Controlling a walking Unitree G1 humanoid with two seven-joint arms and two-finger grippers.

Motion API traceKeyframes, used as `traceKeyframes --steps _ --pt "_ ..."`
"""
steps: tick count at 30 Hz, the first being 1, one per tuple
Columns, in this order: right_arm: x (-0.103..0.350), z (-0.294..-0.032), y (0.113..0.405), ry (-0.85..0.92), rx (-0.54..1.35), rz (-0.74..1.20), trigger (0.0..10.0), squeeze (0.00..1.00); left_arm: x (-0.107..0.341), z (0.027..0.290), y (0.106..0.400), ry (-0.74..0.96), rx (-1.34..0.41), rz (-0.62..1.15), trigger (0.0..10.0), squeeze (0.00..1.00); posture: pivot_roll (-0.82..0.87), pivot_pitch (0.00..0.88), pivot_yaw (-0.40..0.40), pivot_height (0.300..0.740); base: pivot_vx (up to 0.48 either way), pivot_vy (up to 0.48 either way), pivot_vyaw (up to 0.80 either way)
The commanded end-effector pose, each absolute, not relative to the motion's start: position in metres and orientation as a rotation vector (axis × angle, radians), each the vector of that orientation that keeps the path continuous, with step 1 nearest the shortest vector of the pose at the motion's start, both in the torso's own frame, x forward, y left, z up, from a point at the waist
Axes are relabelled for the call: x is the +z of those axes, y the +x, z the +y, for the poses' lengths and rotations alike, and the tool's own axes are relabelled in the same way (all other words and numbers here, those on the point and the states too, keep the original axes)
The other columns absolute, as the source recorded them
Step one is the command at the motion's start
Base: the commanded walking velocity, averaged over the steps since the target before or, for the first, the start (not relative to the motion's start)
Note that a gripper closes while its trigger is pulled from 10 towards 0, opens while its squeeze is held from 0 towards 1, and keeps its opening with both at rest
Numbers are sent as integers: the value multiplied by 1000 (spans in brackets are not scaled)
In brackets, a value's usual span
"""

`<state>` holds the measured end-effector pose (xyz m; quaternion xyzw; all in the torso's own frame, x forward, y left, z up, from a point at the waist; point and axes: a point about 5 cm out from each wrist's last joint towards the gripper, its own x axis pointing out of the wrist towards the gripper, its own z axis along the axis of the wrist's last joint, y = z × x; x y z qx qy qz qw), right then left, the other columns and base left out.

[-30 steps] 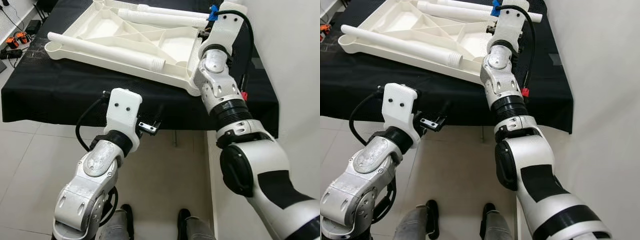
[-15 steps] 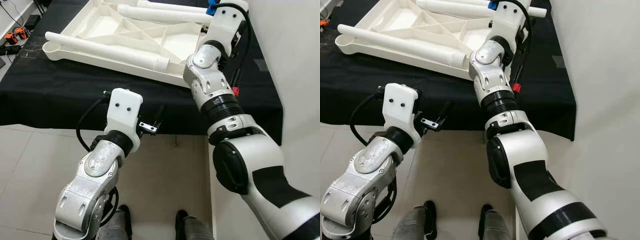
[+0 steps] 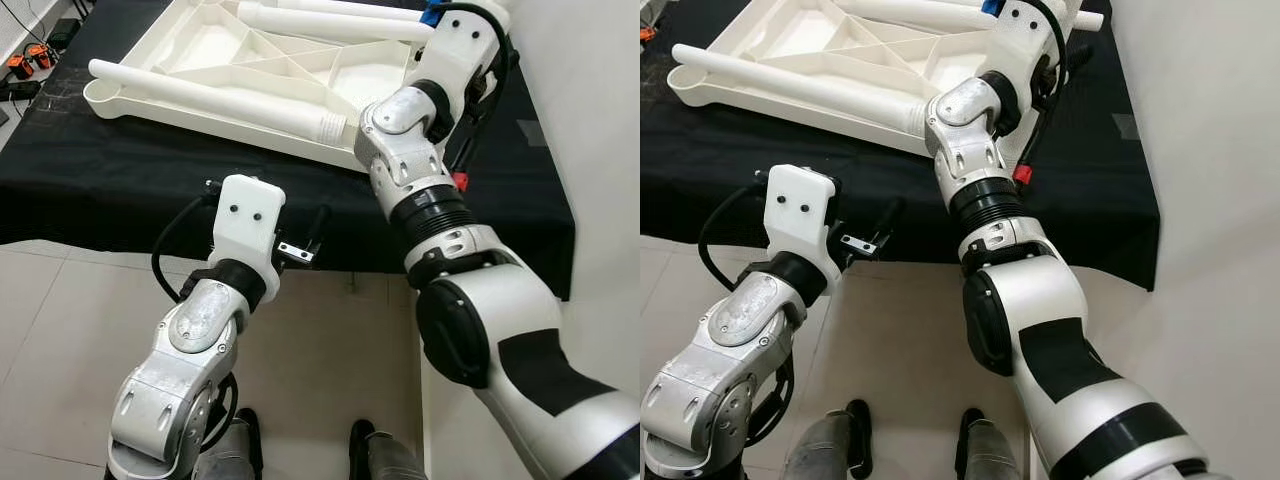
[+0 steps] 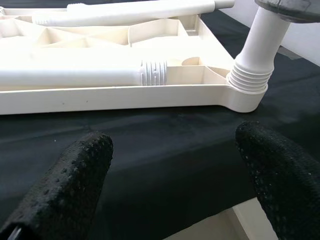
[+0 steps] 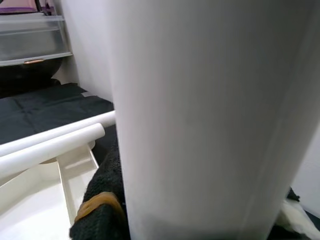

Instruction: Building children table

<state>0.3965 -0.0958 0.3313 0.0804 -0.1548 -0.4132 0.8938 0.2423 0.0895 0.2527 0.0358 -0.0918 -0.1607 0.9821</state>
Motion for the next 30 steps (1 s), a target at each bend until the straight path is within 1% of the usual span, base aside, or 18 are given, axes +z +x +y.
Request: traceKeyframes --steps 1,7,10,15,30 --pt "273 -103 399 96 -948 -82 10000 0 252 87 240 71 -327 -184 10000 0 111 305 -85 740 0 0 0" --pt "277 -94 397 95 -964 -81 10000 0 252 86 240 66 -326 -181 10000 0 116 306 -87 740 0 0 0" --pt "278 -87 398 87 -921 -66 10000 0 252 86 239 66 -325 -182 10000 0 113 306 -91 740 0 0 0" --pt "275 -83 400 58 -881 -19 10000 0 252 86 239 66 -324 -182 10000 0 107 308 -96 740 0 0 0" --pt "276 -88 404 104 -842 24 10000 0 252 85 239 60 -319 -185 10000 0 99 312 -104 740 0 0 0"
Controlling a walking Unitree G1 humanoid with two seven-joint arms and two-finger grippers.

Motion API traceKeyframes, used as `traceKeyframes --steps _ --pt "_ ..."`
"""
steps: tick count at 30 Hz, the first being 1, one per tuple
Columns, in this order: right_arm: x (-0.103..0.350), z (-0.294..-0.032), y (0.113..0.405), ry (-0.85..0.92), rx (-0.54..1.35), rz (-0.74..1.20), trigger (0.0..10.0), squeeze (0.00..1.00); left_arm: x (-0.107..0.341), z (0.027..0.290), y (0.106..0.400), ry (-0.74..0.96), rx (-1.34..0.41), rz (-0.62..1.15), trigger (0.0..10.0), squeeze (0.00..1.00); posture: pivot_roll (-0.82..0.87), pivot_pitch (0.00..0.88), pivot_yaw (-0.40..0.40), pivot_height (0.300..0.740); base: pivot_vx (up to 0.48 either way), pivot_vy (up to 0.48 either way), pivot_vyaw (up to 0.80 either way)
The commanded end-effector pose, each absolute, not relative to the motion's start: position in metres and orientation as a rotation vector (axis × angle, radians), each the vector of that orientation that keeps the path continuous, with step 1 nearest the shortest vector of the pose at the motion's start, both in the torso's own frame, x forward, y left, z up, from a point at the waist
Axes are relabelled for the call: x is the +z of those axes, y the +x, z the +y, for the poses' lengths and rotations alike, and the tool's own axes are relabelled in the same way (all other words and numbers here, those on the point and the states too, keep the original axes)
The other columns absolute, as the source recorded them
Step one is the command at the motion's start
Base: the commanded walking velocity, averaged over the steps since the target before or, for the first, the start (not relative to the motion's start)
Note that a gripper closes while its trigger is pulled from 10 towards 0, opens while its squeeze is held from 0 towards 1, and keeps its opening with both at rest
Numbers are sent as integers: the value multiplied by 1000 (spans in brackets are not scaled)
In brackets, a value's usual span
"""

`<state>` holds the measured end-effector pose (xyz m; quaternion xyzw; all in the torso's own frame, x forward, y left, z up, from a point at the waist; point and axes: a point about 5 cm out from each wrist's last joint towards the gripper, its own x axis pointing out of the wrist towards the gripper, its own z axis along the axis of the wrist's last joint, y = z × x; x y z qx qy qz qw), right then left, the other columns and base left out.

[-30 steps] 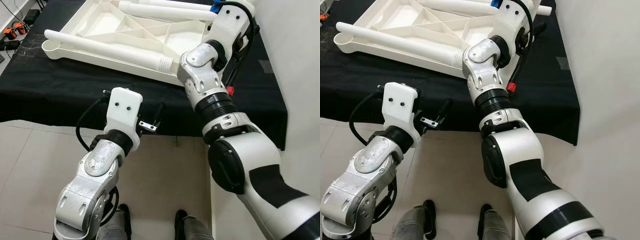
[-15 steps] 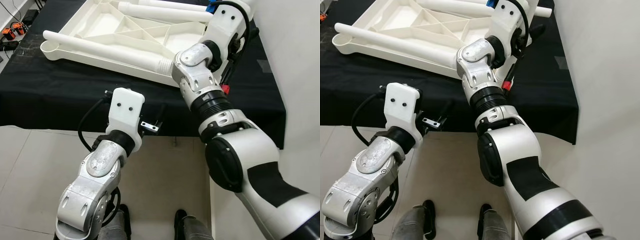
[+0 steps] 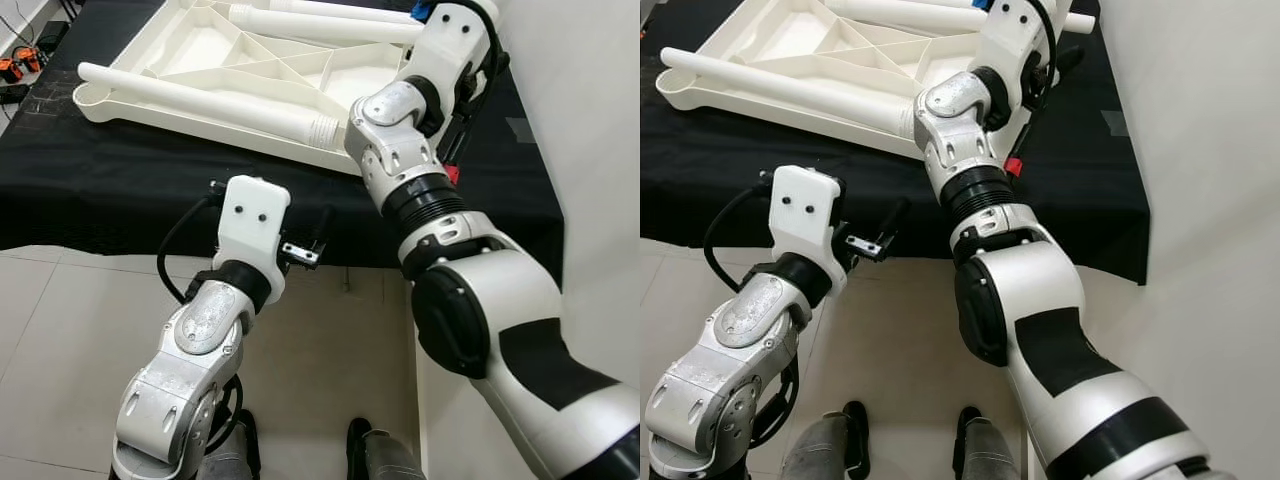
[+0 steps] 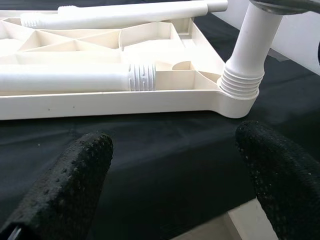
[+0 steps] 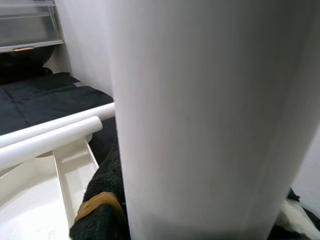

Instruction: Building children table

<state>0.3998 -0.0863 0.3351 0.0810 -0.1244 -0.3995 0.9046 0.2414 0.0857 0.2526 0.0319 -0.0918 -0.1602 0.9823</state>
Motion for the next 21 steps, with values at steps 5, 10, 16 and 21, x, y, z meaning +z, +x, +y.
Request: traceKeyframes --steps 5,10,16,21 --pt "281 -90 406 102 -824 16 10000 0 251 85 238 57 -317 -186 10000 0 96 311 -106 740 0 0 0" --pt "282 -90 407 110 -806 19 10000 0 251 85 238 60 -318 -188 10000 0 96 311 -106 740 0 0 0" --pt "282 -90 407 113 -798 18 10000 0 251 85 239 61 -316 -190 10000 0 97 309 -104 740 0 0 0" --pt "283 -90 407 115 -793 10 10000 949 251 85 239 63 -317 -189 10000 0 98 308 -101 740 0 0 0"
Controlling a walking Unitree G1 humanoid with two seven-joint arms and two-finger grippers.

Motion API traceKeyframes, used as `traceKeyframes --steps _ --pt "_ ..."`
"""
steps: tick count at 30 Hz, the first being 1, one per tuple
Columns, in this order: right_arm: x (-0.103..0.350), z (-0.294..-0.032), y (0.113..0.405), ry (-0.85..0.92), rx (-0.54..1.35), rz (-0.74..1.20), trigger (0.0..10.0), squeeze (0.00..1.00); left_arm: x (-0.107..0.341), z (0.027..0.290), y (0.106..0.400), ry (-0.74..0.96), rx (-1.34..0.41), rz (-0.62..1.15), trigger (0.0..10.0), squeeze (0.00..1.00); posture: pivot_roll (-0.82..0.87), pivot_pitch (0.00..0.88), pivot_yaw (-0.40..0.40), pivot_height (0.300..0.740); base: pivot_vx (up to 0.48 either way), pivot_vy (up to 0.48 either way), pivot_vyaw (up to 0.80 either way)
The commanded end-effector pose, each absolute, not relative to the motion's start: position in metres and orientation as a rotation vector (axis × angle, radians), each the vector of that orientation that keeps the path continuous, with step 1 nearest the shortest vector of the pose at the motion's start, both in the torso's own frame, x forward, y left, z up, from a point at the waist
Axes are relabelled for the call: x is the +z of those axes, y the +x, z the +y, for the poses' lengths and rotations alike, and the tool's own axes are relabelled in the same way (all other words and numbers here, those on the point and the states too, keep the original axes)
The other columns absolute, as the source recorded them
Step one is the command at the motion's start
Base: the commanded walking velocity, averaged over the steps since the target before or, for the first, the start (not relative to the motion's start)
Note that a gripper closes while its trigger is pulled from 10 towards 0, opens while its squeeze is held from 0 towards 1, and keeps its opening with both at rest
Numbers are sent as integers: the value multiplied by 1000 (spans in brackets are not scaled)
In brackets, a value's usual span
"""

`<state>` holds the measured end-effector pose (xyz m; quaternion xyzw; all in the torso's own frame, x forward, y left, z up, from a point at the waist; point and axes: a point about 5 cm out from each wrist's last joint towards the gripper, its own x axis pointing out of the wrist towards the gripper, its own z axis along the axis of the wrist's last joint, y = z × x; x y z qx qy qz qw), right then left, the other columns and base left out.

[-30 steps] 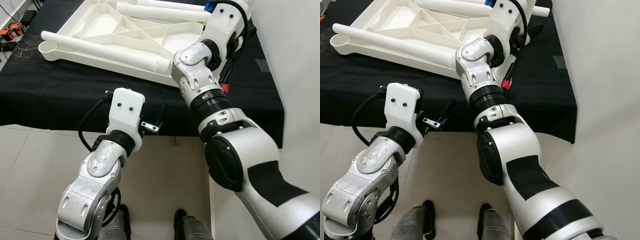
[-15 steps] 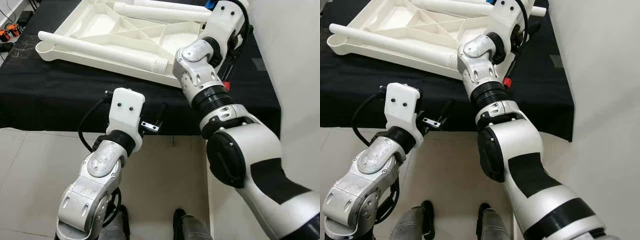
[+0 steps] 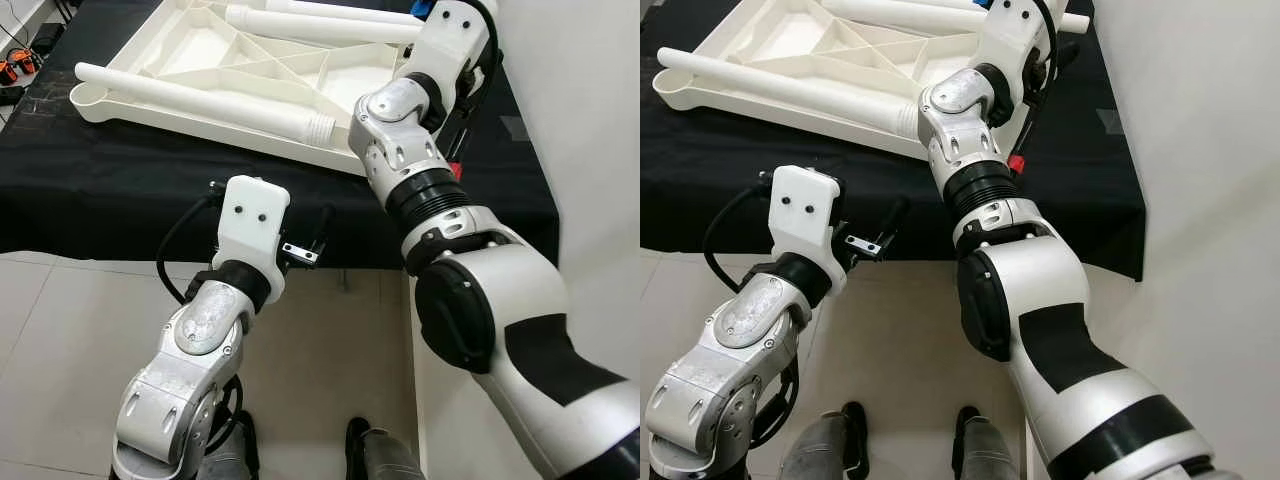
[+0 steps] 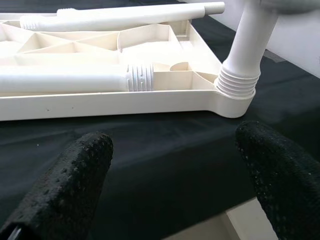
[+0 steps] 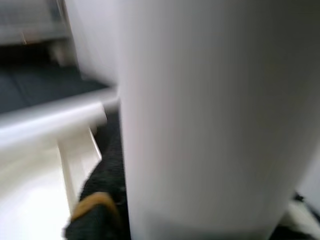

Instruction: Building children table

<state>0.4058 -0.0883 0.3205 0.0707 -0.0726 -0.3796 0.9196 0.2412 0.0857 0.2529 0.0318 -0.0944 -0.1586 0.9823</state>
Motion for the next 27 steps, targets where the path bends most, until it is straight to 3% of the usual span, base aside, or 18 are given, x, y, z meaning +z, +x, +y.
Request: traceKeyframes --steps 1,2,3,4,23,24,25,27 --pt "284 -90 407 113 -793 7 10000 949 251 85 239 64 -318 -190 10000 0 98 308 -101 740 0 0 0" --pt "284 -90 407 113 -793 7 10000 949 251 85 239 64 -318 -190 10000 0 98 308 -101 740 0 0 0" --pt "284 -90 407 115 -790 4 10000 639 251 85 239 65 -317 -190 10000 0 99 307 -102 740 0 0 0" --pt "285 -90 407 115 -788 1 10000 0 251 85 239 64 -317 -190 10000 0 99 307 -102 740 0 0 0" --pt "300 -81 408 163 -733 -28 10000 0 252 85 239 64 -314 -193 10000 0 97 305 -102 740 0 0 0" --pt "300 -80 408 167 -730 -31 10000 27 252 85 239 65 -314 -193 10000 0 97 305 -102 740 0 0 0" --pt "301 -79 408 162 -727 -39 10000 1000 252 85 239 64 -314 -193 10000 0 97 305 -102 740 0 0 0" --pt "302 -79 408 157 -725 -46 10000 1000 252 85 239 64 -314 -194 10000 0 97 305 -102 740 0 0 0"
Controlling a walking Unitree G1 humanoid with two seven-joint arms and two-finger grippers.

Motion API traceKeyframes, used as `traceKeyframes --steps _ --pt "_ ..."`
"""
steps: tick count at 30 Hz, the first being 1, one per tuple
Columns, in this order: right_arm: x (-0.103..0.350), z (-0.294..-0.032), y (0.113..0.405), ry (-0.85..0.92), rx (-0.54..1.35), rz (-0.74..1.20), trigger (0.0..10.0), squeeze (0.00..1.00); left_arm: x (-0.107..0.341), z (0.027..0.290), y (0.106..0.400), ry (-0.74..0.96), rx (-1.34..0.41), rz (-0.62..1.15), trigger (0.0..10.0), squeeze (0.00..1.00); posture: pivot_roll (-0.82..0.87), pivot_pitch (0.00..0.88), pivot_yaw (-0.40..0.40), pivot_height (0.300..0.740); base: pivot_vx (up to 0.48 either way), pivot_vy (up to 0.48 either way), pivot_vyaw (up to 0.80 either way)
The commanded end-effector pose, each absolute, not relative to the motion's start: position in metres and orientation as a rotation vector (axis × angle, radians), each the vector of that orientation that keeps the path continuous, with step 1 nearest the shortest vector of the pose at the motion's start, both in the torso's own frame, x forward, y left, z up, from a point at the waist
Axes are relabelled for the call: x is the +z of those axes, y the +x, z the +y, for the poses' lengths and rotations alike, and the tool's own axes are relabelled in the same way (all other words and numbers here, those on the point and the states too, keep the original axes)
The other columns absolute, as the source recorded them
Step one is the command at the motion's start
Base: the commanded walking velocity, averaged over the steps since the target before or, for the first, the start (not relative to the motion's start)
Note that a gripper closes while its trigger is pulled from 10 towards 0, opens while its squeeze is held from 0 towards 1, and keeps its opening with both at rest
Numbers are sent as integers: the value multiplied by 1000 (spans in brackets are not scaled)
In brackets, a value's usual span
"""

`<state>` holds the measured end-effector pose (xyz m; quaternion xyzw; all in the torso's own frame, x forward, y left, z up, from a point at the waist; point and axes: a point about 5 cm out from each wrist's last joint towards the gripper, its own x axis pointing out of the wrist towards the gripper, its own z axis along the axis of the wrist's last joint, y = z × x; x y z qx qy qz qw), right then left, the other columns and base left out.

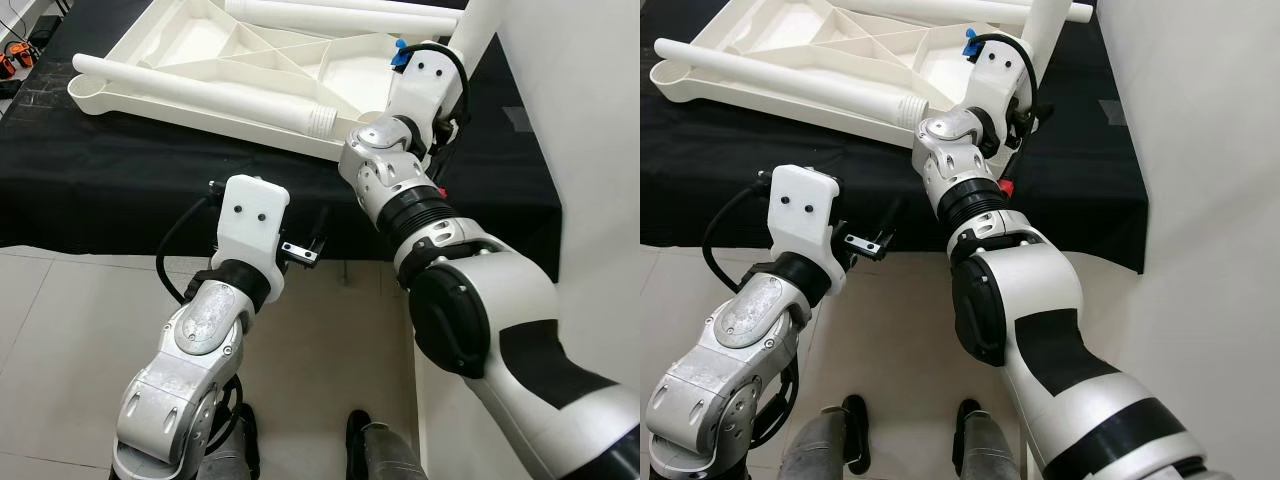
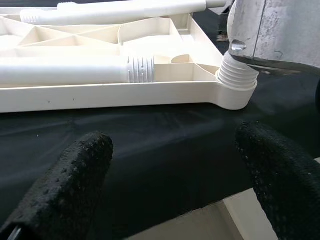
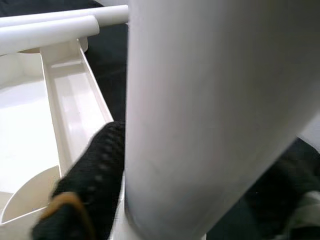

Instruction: Building children table

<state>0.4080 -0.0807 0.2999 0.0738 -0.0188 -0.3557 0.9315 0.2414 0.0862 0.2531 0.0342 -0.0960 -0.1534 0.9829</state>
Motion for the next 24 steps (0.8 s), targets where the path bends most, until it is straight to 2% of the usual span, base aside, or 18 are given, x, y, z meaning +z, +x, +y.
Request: traceKeyframes --steps 1,5,6,8,9,10,14,15,24 --pt "302 -79 408 161 -723 -45 10000 1000 252 85 239 65 -314 -194 10000 0 96 304 -101 740 0 0 0" --pt "302 -78 408 169 -721 -42 10000 1000 252 85 239 65 -314 -194 10000 0 96 303 -101 740 0 0 0" --pt "303 -77 408 171 -718 -45 10000 925 252 85 239 65 -314 -194 10000 0 96 303 -101 740 0 0 0" --pt "303 -77 407 173 -717 -47 10000 886 252 85 239 65 -314 -194 10000 0 96 303 -101 740 0 0 0" --pt "303 -77 407 173 -717 -47 10000 886 252 85 239 65 -314 -194 10000 0 96 303 -101 740 0 0 0" --pt "304 -76 407 175 -712 -50 10000 1000 252 85 239 65 -314 -194 10000 0 96 303 -101 740 0 0 0" --pt "305 -75 407 184 -708 -56 10000 1000 252 85 240 64 -313 -193 10000 0 93 302 -99 740 0 0 0" --pt "306 -74 407 198 -701 -58 10000 0 252 85 240 65 -313 -193 10000 0 93 302 -99 740 0 0 0" --pt "309 -71 407 237 -680 -62 10000 0 252 85 240 70 -314 -195 10000 0 94 301 -98 740 0 0 0"
